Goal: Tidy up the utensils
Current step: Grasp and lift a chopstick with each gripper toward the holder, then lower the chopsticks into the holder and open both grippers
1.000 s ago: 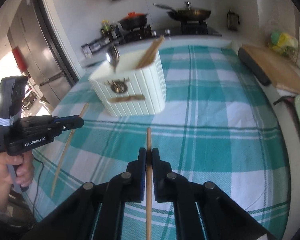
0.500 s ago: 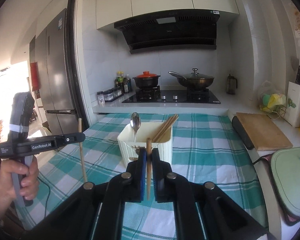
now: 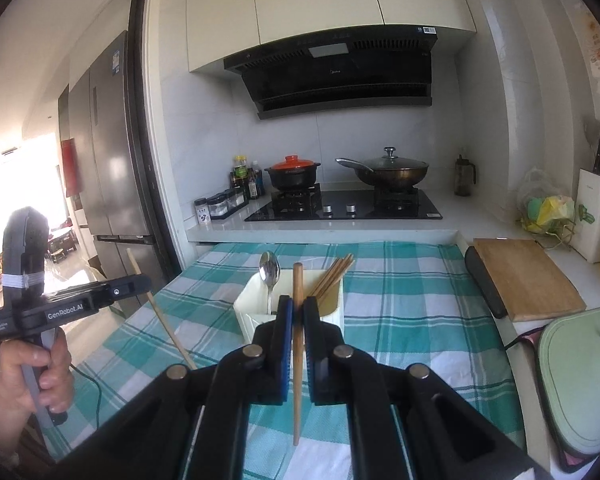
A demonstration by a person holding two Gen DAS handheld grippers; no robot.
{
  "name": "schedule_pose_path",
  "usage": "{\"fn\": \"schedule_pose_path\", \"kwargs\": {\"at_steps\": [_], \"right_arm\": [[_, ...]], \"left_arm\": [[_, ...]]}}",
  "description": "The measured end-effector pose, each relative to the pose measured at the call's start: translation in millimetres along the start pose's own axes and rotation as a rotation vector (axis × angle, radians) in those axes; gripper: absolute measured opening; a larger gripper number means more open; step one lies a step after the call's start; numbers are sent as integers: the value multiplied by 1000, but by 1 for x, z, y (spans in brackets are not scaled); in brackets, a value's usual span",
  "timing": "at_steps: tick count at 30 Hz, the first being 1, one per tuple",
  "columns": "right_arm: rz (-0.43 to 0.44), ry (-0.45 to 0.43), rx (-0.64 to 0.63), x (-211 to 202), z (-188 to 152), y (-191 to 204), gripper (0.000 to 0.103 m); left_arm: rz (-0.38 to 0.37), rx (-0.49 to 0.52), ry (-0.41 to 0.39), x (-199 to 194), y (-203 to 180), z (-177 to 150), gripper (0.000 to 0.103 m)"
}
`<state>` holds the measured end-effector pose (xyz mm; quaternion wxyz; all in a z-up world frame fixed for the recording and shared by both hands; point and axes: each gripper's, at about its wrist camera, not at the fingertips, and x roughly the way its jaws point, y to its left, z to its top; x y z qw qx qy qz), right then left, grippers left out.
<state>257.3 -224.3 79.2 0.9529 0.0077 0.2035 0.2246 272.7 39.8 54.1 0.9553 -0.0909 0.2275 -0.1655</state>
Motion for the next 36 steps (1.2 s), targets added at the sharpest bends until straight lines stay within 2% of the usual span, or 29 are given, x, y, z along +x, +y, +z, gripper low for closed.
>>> {"fn": "schedule_pose_path", "kwargs": {"at_steps": [5,9,12,17,25,27,29,30,31,35,36], "right_arm": [[0,-79,-36,11,52,2,6],[9,-133,-57,31,94,6,6],[12,-135,-64,58,114,6,6],[59,-19,-33,122,116,3,6],[130,256,126,251,73,-26,6],[147,331,165,279,59,-35,8],[129,356,181,295,53,-43,27],[117,343,186,294,51,-46,50],[107,318,194,288,50,-49,57],[61,232,170,248,57,-51,64],[45,212,147,238,60,-49,69]], "left_arm": [[25,4,-76,3,7,50,4],[58,11,-125,22,13,84,4],[97,33,-116,49,16,98,4],[107,20,12,111,32,93,4],[137,-37,202,184,60,57,5],[139,-44,228,190,62,50,19],[152,-38,220,185,61,45,67],[165,-27,195,176,59,43,75],[174,-10,172,169,57,42,83],[242,62,123,136,42,34,99],[274,80,102,128,36,32,101]]}}
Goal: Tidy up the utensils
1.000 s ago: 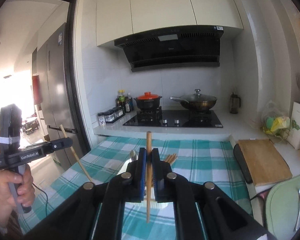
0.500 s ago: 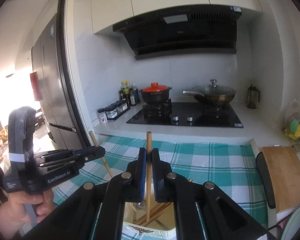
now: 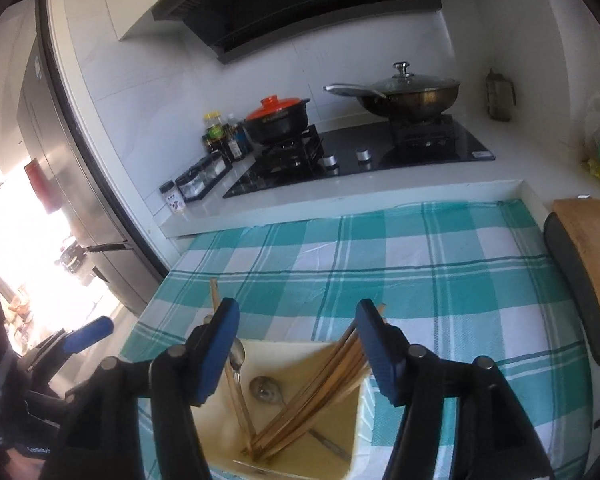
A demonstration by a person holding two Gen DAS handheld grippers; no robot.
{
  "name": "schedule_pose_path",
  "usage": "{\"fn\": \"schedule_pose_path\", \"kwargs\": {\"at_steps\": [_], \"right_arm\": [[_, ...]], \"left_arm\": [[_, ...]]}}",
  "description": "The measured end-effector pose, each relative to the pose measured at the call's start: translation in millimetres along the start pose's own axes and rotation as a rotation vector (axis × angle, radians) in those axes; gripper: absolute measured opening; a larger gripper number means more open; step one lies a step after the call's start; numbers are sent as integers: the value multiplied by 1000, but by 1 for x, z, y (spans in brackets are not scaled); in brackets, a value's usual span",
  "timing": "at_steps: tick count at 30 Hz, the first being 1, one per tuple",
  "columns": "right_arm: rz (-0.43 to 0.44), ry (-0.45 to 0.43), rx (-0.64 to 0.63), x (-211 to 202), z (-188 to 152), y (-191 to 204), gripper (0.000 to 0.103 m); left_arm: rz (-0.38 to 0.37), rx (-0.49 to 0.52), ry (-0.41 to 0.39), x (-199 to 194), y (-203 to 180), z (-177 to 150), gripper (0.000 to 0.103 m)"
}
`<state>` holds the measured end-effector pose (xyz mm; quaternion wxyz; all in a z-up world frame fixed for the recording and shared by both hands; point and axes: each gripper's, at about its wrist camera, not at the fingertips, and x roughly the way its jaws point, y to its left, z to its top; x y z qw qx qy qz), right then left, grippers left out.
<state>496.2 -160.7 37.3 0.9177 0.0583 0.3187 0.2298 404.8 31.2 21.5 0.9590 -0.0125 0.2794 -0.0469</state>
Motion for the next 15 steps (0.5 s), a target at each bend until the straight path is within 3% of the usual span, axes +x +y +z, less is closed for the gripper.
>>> {"fn": "schedule_pose_path", "kwargs": {"at_steps": [3,6,9,15], "right_arm": [[-63,-63,-74,-41,-6,12,85],[-115,-120,-150,-84,-27,30,89],[-176,-163,-212,-123,-59,48,102],[-191,-144,-171,-167,-115,63,103]], "left_arm": [[111,20,-67,-31,-12,-14,102],[168,-23,-78,-58,-17,-29,103],[156,-70,-73,-81,-17,-48,103],[205,-209,30,-108,-8,-77,102]]}}
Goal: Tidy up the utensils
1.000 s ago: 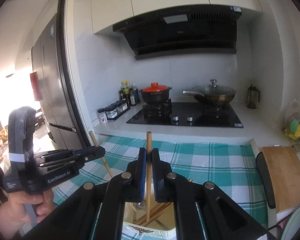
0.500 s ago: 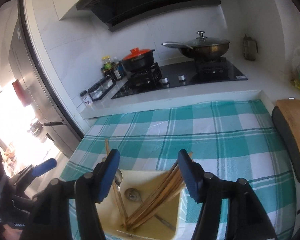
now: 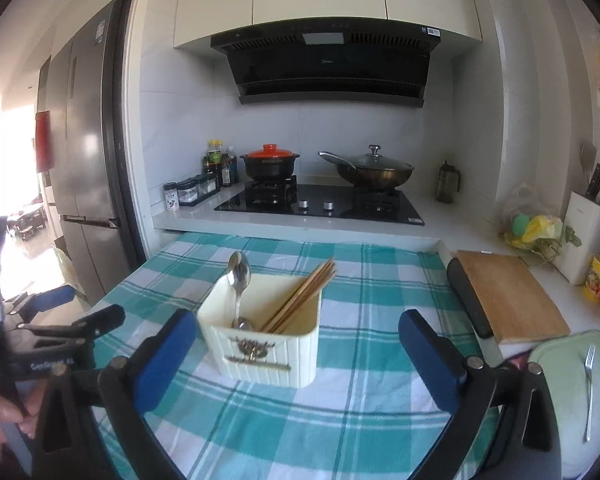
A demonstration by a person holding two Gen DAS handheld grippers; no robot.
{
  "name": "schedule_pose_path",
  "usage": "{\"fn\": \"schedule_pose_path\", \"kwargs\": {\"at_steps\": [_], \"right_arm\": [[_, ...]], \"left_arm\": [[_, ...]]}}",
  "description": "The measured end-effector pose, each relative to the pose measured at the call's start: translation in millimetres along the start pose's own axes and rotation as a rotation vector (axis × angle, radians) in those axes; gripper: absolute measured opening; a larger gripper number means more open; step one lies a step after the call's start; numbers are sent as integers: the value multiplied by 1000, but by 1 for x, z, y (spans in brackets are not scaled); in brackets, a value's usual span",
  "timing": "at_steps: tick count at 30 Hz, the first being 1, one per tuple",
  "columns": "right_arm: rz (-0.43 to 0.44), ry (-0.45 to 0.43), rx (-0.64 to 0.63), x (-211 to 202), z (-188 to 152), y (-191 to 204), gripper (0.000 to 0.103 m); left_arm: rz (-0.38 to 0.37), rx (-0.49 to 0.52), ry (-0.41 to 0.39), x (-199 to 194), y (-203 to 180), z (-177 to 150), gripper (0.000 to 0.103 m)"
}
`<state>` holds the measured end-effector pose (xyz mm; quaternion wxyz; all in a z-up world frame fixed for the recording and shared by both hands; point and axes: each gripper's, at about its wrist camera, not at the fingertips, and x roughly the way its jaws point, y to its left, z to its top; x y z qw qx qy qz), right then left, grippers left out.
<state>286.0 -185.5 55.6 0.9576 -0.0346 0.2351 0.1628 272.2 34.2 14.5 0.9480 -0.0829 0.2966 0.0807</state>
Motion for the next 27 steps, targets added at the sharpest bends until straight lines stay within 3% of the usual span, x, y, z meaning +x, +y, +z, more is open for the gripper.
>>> {"fn": "schedule_pose_path", "kwargs": {"at_steps": [3,9,13,27], "right_arm": [[13,28,12,-13,-16,5,103],[-3,34,-35,-37,-28,21,103],[-17,25,-49,-47,-28,24,103],[-47,63,-59,-51,-25,29,103]], "left_arm": [[-9,35,56,-8,-1,-9,103],[4,128,48,-28,-15,-22,103],[-14,120,50,-34,-17,-25,103],[26,137,65,-40,-24,-22,103]]}}
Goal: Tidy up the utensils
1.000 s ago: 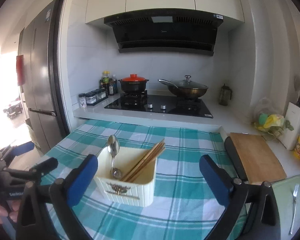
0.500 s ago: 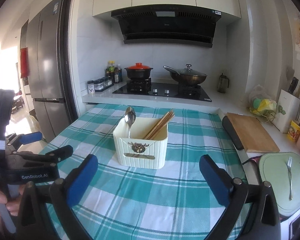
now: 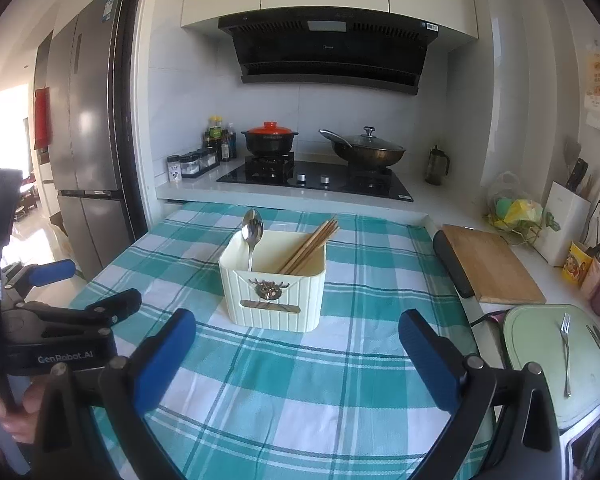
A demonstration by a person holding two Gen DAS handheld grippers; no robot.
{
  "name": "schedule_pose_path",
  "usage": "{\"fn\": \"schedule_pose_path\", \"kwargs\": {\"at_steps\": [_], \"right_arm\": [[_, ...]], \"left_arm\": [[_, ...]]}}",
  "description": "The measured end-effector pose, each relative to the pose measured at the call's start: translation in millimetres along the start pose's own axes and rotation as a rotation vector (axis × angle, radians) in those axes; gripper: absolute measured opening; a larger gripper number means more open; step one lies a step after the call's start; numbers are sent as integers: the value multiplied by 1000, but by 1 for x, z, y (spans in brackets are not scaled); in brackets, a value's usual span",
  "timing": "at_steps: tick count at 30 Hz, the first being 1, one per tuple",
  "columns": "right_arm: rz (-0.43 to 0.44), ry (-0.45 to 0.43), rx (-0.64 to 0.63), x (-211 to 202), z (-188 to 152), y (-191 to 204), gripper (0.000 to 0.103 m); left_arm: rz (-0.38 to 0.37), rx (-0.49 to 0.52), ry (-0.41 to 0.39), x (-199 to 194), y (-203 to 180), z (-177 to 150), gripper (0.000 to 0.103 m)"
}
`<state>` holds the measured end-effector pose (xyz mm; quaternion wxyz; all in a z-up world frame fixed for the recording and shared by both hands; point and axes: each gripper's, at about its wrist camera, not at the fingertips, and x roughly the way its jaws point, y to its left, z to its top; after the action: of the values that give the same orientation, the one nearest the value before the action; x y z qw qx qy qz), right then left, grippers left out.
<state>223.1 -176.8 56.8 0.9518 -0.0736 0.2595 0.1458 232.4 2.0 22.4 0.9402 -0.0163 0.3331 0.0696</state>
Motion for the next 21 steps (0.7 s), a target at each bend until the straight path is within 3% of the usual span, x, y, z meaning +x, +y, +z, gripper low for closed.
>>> {"fn": "schedule_pose_path", "kwargs": {"at_steps": [21], "right_arm": [[3,52,-5,-5,8,18,103]], "left_arm": [[8,4,-45,-15,6,4,103]]}}
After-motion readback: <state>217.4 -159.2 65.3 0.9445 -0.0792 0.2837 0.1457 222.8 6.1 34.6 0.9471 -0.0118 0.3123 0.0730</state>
